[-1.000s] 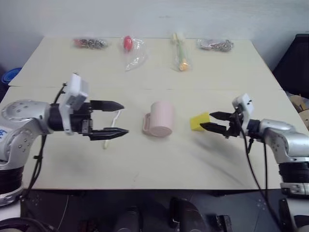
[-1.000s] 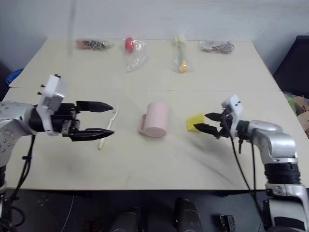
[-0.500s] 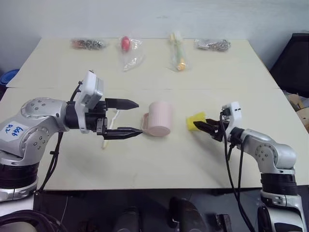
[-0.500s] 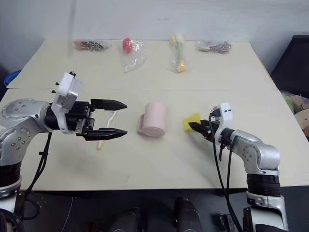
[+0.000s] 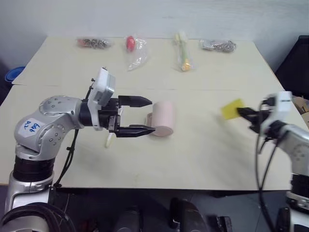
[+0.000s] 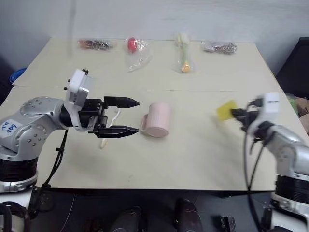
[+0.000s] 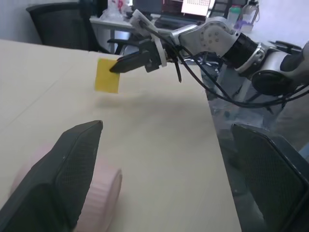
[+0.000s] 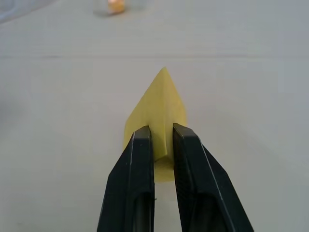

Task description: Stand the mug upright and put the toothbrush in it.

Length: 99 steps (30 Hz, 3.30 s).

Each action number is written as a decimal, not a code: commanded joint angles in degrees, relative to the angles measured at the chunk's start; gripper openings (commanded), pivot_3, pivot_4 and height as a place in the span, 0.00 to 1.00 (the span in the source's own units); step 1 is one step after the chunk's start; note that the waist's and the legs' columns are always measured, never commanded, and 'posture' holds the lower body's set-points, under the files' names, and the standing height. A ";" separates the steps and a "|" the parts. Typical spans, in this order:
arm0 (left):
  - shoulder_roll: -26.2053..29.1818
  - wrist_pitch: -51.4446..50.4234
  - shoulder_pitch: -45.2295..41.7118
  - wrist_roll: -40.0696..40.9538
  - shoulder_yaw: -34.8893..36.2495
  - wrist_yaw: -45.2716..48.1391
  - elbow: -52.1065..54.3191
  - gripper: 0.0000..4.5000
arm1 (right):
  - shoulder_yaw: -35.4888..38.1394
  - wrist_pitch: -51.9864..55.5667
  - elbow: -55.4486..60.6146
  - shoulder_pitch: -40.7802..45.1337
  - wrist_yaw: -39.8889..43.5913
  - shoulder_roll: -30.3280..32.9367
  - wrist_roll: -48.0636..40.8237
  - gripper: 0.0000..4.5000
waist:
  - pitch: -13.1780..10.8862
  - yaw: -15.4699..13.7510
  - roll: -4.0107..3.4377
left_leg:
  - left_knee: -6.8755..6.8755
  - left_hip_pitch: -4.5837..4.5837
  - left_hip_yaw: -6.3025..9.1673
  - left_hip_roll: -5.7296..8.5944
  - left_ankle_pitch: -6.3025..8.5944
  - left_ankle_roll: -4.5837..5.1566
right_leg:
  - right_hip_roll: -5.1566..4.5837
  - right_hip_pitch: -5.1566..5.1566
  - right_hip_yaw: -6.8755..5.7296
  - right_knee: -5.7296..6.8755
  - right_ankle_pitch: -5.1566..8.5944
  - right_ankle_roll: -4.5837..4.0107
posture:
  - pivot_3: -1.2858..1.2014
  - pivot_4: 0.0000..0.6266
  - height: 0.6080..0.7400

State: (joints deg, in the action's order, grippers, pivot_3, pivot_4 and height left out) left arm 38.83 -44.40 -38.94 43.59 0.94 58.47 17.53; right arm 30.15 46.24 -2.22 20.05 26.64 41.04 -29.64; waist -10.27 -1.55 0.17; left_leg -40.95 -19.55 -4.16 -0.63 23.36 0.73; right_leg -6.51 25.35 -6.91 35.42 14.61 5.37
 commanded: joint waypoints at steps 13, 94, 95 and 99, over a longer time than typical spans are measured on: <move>-6.08 3.74 -5.74 -2.70 -2.25 -0.65 -2.85 1.00 | 9.82 0.38 -1.38 -6.10 -7.44 -0.73 -0.69 0.74 | 0.04 1.46 -0.11 | 0.13 0.30 -0.39 -0.14 -0.01 -0.02 | 0.15 -0.01 0.37 0.04 0.00 0.01 | 0.52 0.24 1.00; -28.77 49.03 11.62 -42.71 -6.05 -45.96 -34.62 0.00 | -10.06 5.54 38.58 1.11 12.98 16.83 -33.88 1.00 | -0.04 -1.58 0.11 | -0.52 -0.62 0.47 0.06 0.01 0.14 | -0.10 -0.01 -0.51 -0.36 -0.27 0.30 | 0.52 0.24 1.00; -28.54 47.74 12.76 -42.33 -5.63 -45.72 -33.27 0.00 | -10.29 5.57 38.16 1.46 13.19 16.95 -33.89 1.00 | -0.04 -1.58 0.11 | -0.52 -0.62 0.47 0.06 0.02 0.15 | -0.10 -0.01 -0.49 -0.36 -0.27 0.30 | 0.52 0.24 1.00; -27.28 43.19 15.67 -40.33 -3.84 -44.22 -27.21 0.28 | -10.74 5.74 36.43 2.72 13.42 17.00 -34.32 1.00 | -0.03 -1.31 0.09 | -0.51 -0.62 0.47 0.03 0.02 0.17 | -0.07 -0.01 -0.51 -0.36 -0.27 0.30 | 0.52 0.24 1.00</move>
State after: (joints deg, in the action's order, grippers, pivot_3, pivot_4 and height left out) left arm 10.69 0.38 -23.53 2.45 -4.00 13.54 -13.33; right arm 18.46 52.15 34.25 21.83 39.83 57.40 -63.10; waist -10.29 -2.85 0.26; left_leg -41.47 -20.16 -3.68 -0.62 23.38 0.89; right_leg -6.57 25.34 -7.42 35.07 14.35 5.67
